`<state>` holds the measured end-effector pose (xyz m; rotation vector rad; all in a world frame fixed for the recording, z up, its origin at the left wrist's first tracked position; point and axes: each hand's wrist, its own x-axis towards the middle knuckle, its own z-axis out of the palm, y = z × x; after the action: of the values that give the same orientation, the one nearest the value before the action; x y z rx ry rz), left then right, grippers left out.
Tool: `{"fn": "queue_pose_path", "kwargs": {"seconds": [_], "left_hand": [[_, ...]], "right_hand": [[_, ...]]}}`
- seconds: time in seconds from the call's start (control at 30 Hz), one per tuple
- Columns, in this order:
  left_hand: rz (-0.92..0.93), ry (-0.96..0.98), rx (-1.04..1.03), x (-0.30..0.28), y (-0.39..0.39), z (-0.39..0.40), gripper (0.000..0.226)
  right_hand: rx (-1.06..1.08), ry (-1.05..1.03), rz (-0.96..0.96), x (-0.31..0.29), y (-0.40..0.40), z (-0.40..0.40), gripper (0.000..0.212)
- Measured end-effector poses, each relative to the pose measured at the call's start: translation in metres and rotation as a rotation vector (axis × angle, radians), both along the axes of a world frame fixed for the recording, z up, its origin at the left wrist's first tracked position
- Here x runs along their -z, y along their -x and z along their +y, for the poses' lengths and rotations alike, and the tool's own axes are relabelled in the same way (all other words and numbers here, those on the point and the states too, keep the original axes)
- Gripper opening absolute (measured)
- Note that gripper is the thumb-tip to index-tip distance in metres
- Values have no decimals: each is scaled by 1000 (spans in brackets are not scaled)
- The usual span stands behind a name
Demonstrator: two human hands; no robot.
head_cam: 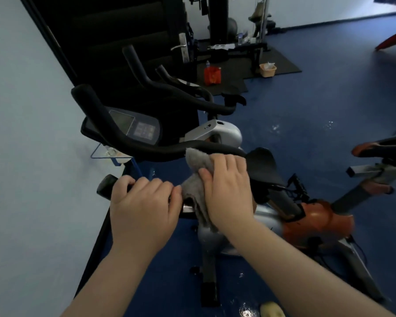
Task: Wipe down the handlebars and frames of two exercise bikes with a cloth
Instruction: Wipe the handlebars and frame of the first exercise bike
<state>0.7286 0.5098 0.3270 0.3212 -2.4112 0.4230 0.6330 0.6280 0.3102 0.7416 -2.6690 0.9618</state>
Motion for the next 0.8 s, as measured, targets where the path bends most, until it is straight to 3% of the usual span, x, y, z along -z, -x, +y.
{"fn": "queue_pose_path", "kwargs": {"seconds": [0.1, 0.17, 0.3, 0.47, 0.57, 0.63, 0.7, 0.8], "left_hand": [[31, 23, -2, 2, 2, -1, 44], [46, 26, -2, 3, 4, -1, 42], [59, 29, -4, 7, 5, 0, 40], [76, 33, 7, 8, 5, -1, 42], [76, 42, 3, 9, 6, -2, 41], [79, 47, -3, 10, 7, -1, 41], [77, 43, -10, 12, 7, -1, 41], [80, 41, -24, 10, 7, 0, 42]], "right_hand": [[-6, 35, -11, 7, -16, 14, 56], [-20, 110, -32, 16, -39, 19, 52], [-95, 226, -405, 25, -54, 8, 58], [64, 308, -639, 5, -11, -2, 67], [33, 581, -758, 12, -46, 0, 69], [108, 679, -868, 12, -57, -3, 65], [243, 655, -916, 13, -30, -9, 46], [180, 557, -970, 1, -1, -7, 40]]}}
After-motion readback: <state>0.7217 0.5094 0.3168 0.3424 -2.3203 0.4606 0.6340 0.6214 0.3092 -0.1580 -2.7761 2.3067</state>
